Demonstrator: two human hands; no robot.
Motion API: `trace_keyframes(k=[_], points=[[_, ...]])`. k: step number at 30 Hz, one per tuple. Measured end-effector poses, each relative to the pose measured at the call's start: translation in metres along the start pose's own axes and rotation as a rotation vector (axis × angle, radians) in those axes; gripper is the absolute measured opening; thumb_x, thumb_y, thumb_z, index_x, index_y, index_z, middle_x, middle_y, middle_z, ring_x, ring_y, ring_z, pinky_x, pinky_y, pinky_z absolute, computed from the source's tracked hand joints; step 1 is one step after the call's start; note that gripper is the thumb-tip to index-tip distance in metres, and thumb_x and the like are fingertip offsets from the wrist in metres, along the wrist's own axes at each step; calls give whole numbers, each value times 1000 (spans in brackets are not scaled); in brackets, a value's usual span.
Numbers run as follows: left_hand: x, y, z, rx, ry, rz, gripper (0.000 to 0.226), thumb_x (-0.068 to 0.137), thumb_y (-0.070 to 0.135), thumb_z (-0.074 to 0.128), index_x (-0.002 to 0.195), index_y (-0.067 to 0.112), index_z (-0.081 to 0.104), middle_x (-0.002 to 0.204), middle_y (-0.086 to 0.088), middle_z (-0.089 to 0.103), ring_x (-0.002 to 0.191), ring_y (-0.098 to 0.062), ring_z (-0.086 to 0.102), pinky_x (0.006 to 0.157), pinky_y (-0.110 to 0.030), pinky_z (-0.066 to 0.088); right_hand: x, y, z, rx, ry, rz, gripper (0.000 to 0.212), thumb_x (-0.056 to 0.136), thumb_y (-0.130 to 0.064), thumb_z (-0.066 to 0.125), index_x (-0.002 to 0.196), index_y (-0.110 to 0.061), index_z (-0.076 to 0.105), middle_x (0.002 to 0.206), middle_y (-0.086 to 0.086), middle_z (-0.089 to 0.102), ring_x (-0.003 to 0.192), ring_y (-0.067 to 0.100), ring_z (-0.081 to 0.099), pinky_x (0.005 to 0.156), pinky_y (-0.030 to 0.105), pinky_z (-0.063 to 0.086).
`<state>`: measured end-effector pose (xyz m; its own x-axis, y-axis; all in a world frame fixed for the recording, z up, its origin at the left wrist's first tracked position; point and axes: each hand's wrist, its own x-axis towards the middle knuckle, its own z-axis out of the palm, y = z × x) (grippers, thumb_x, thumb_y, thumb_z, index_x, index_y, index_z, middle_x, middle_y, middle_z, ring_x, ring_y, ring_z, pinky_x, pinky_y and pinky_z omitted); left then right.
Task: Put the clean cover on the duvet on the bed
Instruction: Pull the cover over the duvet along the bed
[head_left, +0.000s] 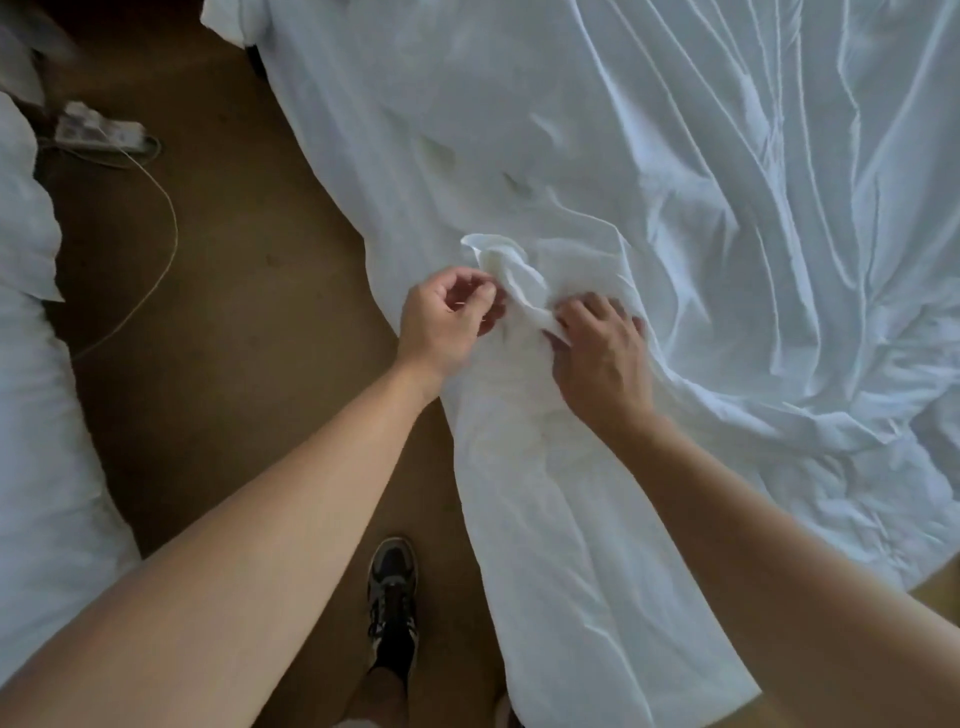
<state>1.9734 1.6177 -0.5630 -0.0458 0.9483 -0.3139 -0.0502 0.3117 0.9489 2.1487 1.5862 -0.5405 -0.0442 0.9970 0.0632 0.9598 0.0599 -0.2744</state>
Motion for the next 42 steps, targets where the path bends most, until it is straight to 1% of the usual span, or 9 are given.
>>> trace_keyframes(k=[4, 8, 13, 18, 22, 27, 34, 37, 42], points=[[-21, -25, 8, 441, -170, 148, 44, 79, 19, 82, 118, 18, 62, 116, 0, 60, 102, -10, 63, 91, -27, 57, 61, 11, -24, 248, -175, 320, 19, 97, -35, 58, 94, -18, 65, 90, 1, 59, 83, 23, 50, 68, 30, 32], [-27, -40, 28, 598, -128, 176, 51, 81, 33, 83, 122, 12, 61, 121, -1, 55, 107, -16, 57, 92, -30, 50, 87, 18, -33, 362, -349, 485, 27, 94, -39, 55, 75, -20, 59, 70, 2, 48, 63, 22, 44, 57, 29, 33], [-7, -29, 52, 529, 143, 361, 27, 92, 24, 73, 94, 0, 63, 95, -10, 60, 84, -24, 59, 77, -34, 51, 98, 24, -35, 574, -394, 719, 28, 94, -40, 62, 82, -15, 62, 86, 5, 61, 79, 26, 60, 73, 33, 52], [7, -12, 50, 273, 101, 296, 15, 100, 24, 63, 90, 13, 61, 79, 14, 62, 73, -9, 60, 70, -29, 52, 103, 37, -39, 709, -334, 864, 28, 94, -37, 66, 107, -13, 66, 94, 7, 69, 85, 28, 68, 77, 40, 58], [18, 7, 37, -57, 79, 85, 17, 102, 18, 59, 87, 10, 59, 83, -10, 65, 82, -28, 64, 83, -49, 61, 111, 42, -39, 723, -191, 789, 34, 92, -42, 67, 75, -14, 60, 80, 4, 66, 75, 23, 65, 74, 35, 56], [16, 23, 25, -294, 232, -72, 26, 104, 15, 49, 78, 15, 50, 74, 0, 58, 77, -21, 56, 72, -35, 52, 99, 30, -38, 439, -172, 440, 57, 96, -54, 52, 58, -14, 37, 47, -8, 33, 45, 11, 33, 48, 31, 27], [-4, 26, 9, 40, 385, 97, 37, 108, 23, 38, 71, 16, 41, 65, 12, 39, 57, -1, 35, 59, -19, 35, 77, 14, -41, 320, -122, 323, 59, 100, -53, 49, 59, -13, 34, 56, -1, 35, 48, 13, 34, 50, 33, 29], [-16, 20, -10, 57, 252, -28, 49, 103, 41, 50, 82, -3, 51, 74, -3, 50, 68, -14, 47, 64, -31, 41, 69, 11, -39, 352, -130, 323, 44, 96, -57, 53, 76, -18, 50, 65, -7, 48, 62, 13, 46, 56, 32, 34], [-50, 4, -50, -230, 113, -266, 51, 70, 53, 87, 103, 15, 71, 99, 2, 78, 92, -18, 76, 71, -27, 60, 63, 11, -26, 431, -124, 424, 54, 95, -62, 49, 134, -25, 50, 104, -1, 70, 104, 28, 62, 96, 38, 48]])
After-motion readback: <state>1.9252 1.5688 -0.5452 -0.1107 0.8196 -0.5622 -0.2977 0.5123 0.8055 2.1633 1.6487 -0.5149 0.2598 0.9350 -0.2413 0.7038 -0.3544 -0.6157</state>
